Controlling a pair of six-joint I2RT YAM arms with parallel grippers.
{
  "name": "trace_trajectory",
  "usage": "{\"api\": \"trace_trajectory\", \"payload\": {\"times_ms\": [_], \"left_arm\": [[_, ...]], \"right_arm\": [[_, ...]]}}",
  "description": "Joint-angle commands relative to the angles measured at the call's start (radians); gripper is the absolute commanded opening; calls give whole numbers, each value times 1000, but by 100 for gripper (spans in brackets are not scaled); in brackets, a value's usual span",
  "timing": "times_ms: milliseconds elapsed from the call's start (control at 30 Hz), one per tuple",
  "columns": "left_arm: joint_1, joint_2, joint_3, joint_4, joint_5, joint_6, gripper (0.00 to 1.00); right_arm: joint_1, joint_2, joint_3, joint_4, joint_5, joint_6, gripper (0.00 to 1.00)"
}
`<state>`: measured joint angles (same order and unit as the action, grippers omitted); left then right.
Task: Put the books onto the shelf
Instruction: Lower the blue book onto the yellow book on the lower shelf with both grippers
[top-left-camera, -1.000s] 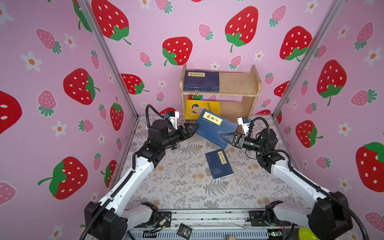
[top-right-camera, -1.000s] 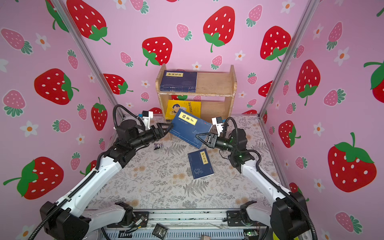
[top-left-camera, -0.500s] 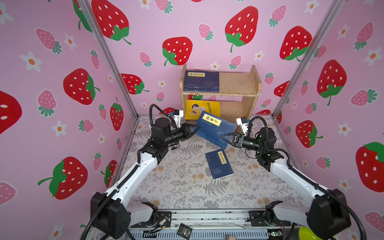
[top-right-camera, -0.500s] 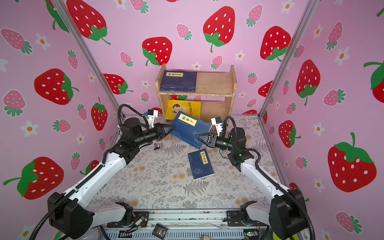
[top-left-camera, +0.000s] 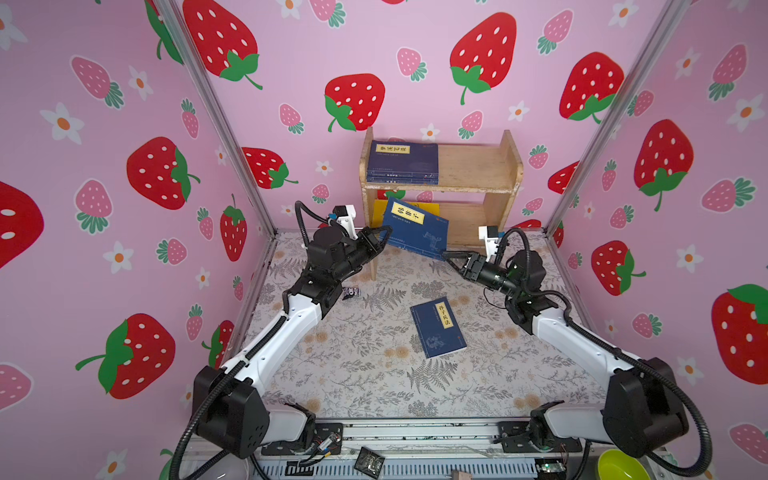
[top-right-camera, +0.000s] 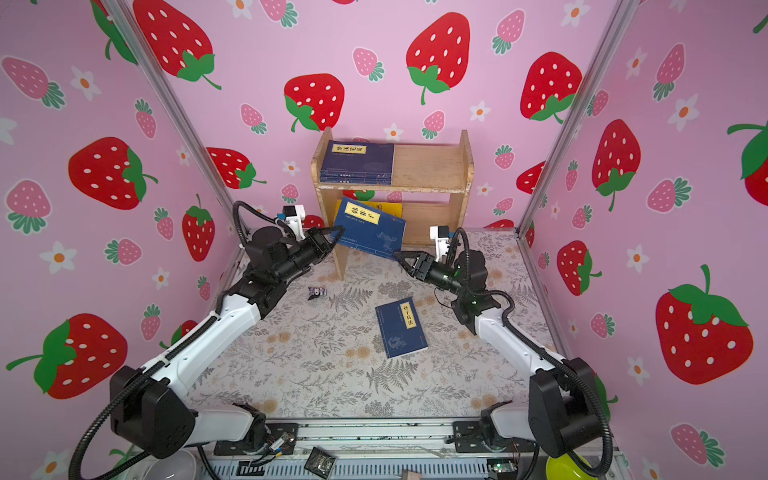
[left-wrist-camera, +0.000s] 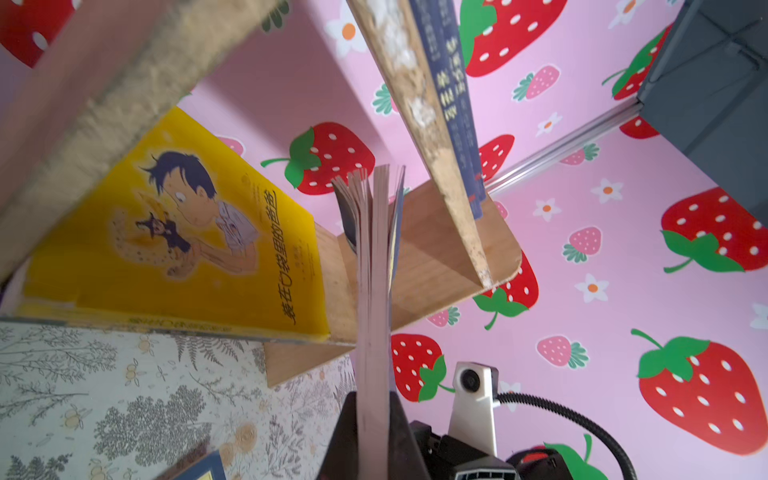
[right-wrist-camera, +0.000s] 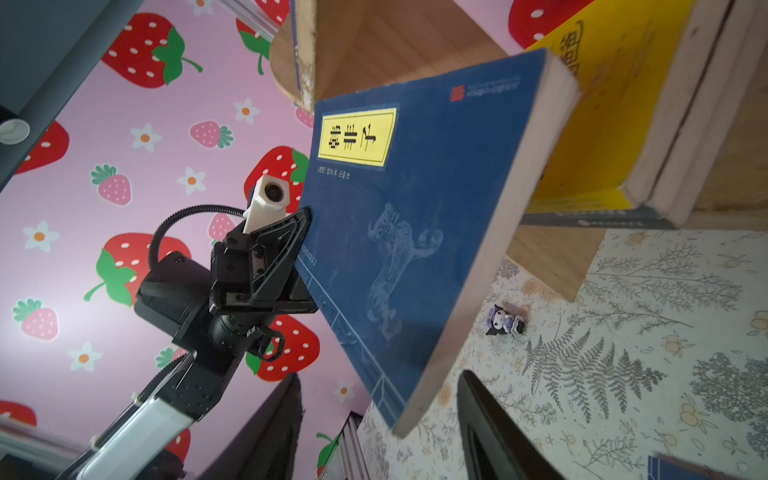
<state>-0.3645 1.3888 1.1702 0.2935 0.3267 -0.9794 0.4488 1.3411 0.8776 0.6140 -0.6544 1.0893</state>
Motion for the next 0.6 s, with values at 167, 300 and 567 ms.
{"api": "trace_trajectory", "payload": {"times_ms": [167,300,567], "left_arm": [[7,110,103,140,-125,-22,0],[18,144,126,146,-127,-24,0],[45,227,164,180,-98,-76,0]], "right_arm": [[4,-9,53,-100,346,-198,62],[14,20,76,-103,427,-257,61],[64,112,168,-90,523,-385,56]]}}
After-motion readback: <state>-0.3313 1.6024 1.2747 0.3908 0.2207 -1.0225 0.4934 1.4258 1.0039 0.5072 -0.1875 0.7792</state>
